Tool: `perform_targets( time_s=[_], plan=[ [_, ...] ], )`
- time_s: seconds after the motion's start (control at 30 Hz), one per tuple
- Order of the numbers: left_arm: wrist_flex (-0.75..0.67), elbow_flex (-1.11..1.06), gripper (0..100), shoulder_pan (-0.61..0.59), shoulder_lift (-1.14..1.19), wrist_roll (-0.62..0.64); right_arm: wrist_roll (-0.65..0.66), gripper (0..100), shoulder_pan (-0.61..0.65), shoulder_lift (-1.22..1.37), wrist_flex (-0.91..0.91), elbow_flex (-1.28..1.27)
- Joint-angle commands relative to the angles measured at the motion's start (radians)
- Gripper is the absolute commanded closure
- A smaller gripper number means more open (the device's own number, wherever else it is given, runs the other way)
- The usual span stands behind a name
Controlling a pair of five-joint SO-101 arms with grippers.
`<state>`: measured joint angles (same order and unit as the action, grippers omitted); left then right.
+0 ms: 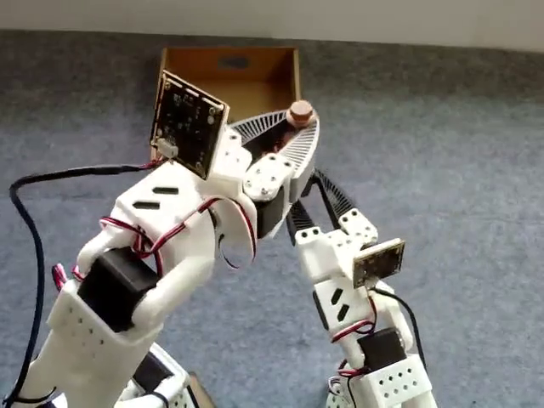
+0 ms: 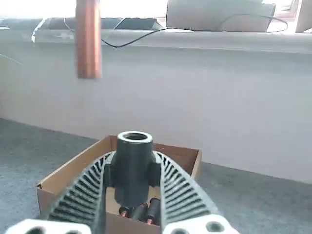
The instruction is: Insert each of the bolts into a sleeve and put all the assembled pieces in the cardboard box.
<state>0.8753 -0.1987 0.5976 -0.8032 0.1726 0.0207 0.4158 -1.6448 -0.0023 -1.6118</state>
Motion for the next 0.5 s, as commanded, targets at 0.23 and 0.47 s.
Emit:
perform_targets(
  time_s=[0.23, 0.47],
  plan=[
    [-0.199, -0.176, 99, 0.002, 0.004, -0.124, 0.008, 99.2, 0.008, -0.007, -0.033, 0.012],
    [-0.252, -0.222, 99, 0.002, 0.002, -0.124, 0.008, 99.2, 0.008, -0.007, -0.033, 0.012]
  ],
)
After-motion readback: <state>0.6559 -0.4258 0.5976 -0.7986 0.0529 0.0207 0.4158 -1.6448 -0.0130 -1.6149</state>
